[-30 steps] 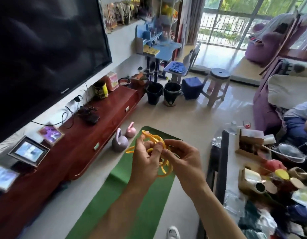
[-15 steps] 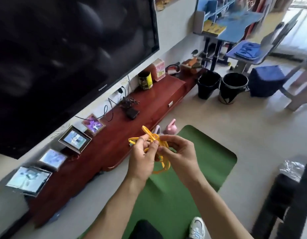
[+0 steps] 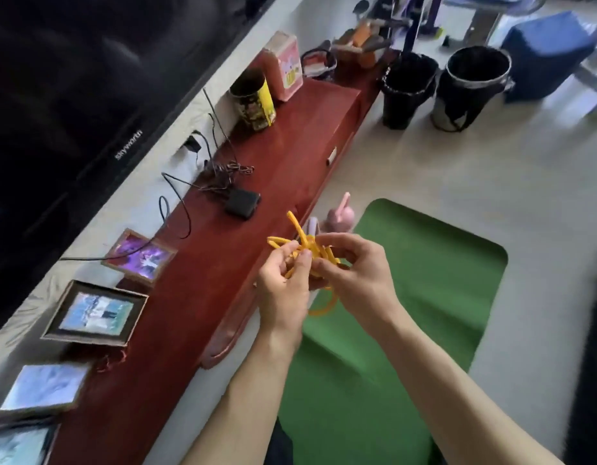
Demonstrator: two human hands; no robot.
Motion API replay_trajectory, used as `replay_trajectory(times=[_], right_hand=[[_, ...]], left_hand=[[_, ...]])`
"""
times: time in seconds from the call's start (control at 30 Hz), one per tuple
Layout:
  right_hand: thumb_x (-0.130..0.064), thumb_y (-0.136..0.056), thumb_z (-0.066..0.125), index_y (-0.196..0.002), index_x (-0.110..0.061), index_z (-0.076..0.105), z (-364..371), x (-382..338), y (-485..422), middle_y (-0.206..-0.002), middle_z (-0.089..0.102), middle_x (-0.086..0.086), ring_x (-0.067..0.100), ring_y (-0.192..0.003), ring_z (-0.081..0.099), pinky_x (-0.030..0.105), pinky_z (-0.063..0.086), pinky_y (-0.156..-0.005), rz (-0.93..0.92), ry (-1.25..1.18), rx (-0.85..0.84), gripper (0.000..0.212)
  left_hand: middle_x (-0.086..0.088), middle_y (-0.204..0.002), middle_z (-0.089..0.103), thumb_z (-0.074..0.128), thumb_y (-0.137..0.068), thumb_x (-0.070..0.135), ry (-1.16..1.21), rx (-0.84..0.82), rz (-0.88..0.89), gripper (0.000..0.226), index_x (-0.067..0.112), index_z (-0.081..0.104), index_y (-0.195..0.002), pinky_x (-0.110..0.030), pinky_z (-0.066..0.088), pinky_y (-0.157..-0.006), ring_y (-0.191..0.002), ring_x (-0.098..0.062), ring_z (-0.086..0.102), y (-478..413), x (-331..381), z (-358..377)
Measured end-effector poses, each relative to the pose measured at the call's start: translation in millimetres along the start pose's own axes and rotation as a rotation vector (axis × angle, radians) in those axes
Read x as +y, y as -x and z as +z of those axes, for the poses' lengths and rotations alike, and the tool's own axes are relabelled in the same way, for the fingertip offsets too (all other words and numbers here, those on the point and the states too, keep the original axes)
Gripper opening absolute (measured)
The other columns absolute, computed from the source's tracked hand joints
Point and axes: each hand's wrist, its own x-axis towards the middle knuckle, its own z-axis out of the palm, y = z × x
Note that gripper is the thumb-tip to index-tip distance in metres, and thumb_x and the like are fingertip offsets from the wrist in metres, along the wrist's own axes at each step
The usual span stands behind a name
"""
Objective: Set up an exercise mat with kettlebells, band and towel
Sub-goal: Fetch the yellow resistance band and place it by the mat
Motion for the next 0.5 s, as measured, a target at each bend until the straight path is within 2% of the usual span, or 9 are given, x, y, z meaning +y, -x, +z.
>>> replay_trajectory(times=[0.07,0.1,0.17,0.23,0.33,0.5], right_hand=[[-0.023,-0.071,0.082,-0.094,-0.030,0.076,31,46,-25,-0.096,0.077,0.001,0.026,-0.089,0.075,0.051,0.062,-0.082,0.031,0.012,0.055,0.025],[-0.020,-0.072,0.083,-0.089,-0.033,0.075,44,71,-39,-0.094,0.077,0.000,0.025,-0.088,0.075,0.050,0.062,-0.082,0.044,0.015,0.092,0.023],[-0.009,-0.076,0.083,-0.082,-0.038,0.070,67,131,-68,-0.091,0.076,-0.003,0.024,-0.086,0.074,0.048,0.061,-0.085,0.069,0.024,0.161,0.032],[-0.008,-0.075,0.079,-0.087,-0.035,0.071,84,187,-89,-0.097,0.076,0.003,0.025,-0.090,0.074,0.050,0.060,-0.087,0.101,0.003,0.214,0.031],[-0.016,-0.072,0.071,-0.100,-0.036,0.071,107,277,-115,-0.105,0.075,0.008,0.030,-0.097,0.073,0.054,0.059,-0.088,0.173,-0.014,0.253,0.034],[-0.006,-0.074,0.064,-0.107,-0.025,0.071,133,406,-153,-0.111,0.073,0.013,0.027,-0.101,0.072,0.051,0.058,-0.092,0.222,-0.045,0.294,0.038]], left_hand=[[-0.004,-0.094,0.076,0.059,-0.101,0.009,-0.043,-0.015,-0.048,0.013,0.015,0.068,-0.109,-0.020,0.057,-0.066,-0.080,-0.009,0.075,-41,-43,-17],[-0.005,-0.098,0.077,0.059,-0.101,0.011,-0.072,-0.041,-0.062,0.014,0.017,0.068,-0.109,-0.022,0.058,-0.070,-0.085,-0.013,0.076,-63,-66,-25],[-0.008,-0.104,0.077,0.058,-0.101,0.008,-0.074,-0.089,-0.110,0.019,0.022,0.067,-0.108,-0.026,0.059,-0.076,-0.093,-0.019,0.076,-106,-122,-38],[-0.008,-0.104,0.076,0.054,-0.100,-0.001,-0.018,-0.143,-0.183,0.025,0.018,0.066,-0.112,-0.024,0.059,-0.074,-0.091,-0.018,0.074,-135,-172,-48],[-0.013,-0.111,0.074,0.050,-0.100,-0.006,0.006,-0.192,-0.266,0.032,0.004,0.061,-0.129,-0.027,0.060,-0.078,-0.100,-0.023,0.072,-170,-253,-56],[-0.017,-0.124,0.071,0.049,-0.099,-0.009,-0.007,-0.138,-0.270,0.038,0.005,0.058,-0.133,-0.033,0.059,-0.090,-0.113,-0.028,0.071,-217,-382,-64]])
